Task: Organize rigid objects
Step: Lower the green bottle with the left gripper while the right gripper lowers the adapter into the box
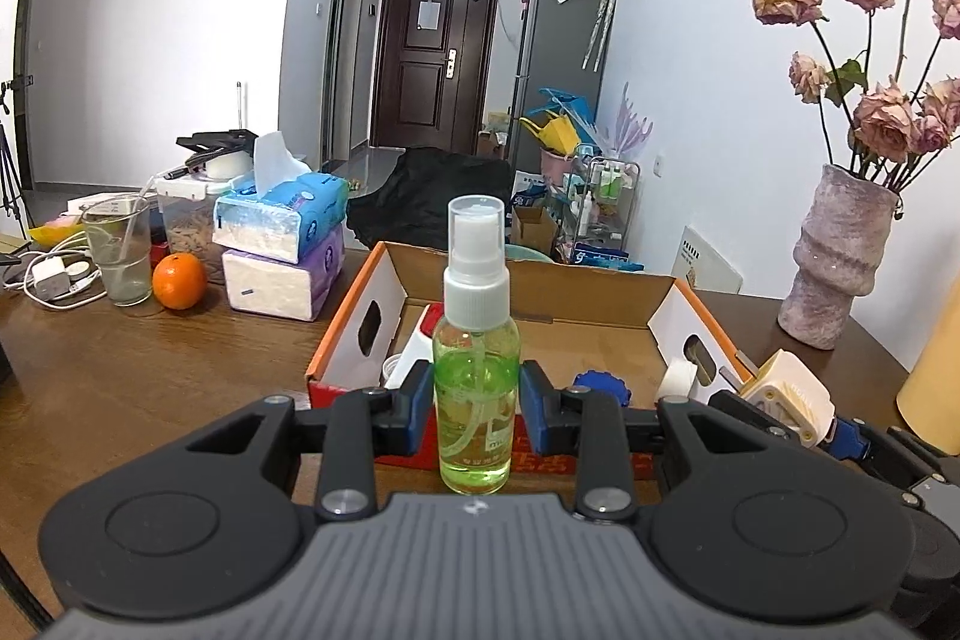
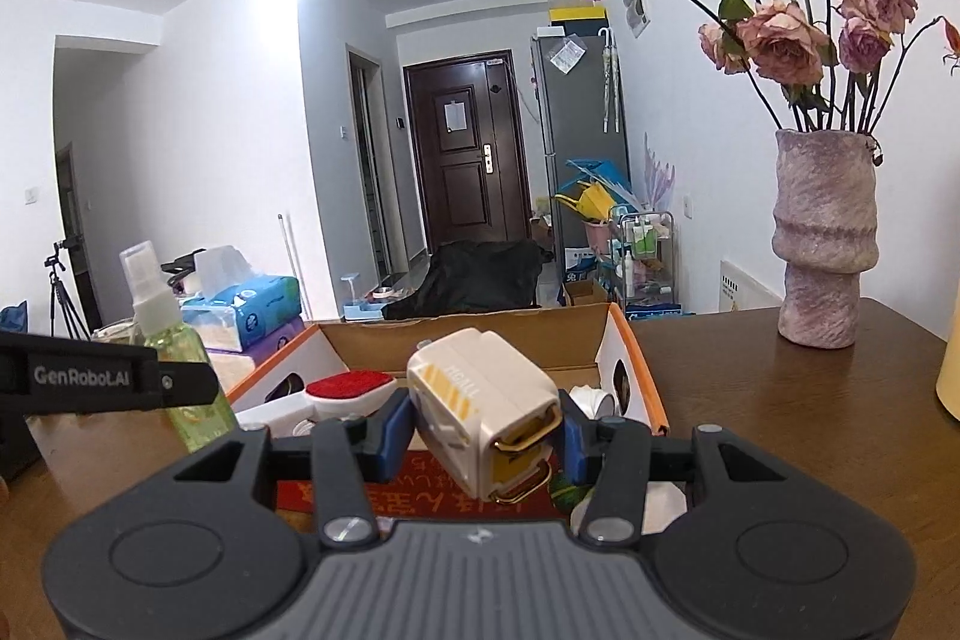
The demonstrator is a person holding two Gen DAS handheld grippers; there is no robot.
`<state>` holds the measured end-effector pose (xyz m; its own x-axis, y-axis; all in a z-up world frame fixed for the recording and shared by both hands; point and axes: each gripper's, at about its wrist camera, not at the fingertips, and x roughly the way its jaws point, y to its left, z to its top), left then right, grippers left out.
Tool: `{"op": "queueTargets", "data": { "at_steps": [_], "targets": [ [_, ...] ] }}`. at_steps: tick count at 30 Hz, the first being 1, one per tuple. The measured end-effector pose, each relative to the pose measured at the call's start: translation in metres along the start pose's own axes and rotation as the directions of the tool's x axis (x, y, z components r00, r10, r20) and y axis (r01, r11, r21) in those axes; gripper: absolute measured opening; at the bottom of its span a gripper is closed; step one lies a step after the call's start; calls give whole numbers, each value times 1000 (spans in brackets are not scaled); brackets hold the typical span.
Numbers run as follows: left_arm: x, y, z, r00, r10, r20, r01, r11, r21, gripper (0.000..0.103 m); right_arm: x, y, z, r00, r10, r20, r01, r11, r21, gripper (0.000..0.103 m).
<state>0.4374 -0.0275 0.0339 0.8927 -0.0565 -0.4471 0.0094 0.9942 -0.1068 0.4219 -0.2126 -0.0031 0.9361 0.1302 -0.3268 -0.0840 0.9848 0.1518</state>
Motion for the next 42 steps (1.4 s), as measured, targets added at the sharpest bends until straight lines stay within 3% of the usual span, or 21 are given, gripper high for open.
{"op": "queueTargets", "data": {
  "at_steps": [42],
  "targets": [
    [109, -13, 47, 1000, 22, 5, -22, 1000, -14, 32, 99, -9, 35, 1000, -22, -13, 21, 998, -55, 47]
  ]
}}
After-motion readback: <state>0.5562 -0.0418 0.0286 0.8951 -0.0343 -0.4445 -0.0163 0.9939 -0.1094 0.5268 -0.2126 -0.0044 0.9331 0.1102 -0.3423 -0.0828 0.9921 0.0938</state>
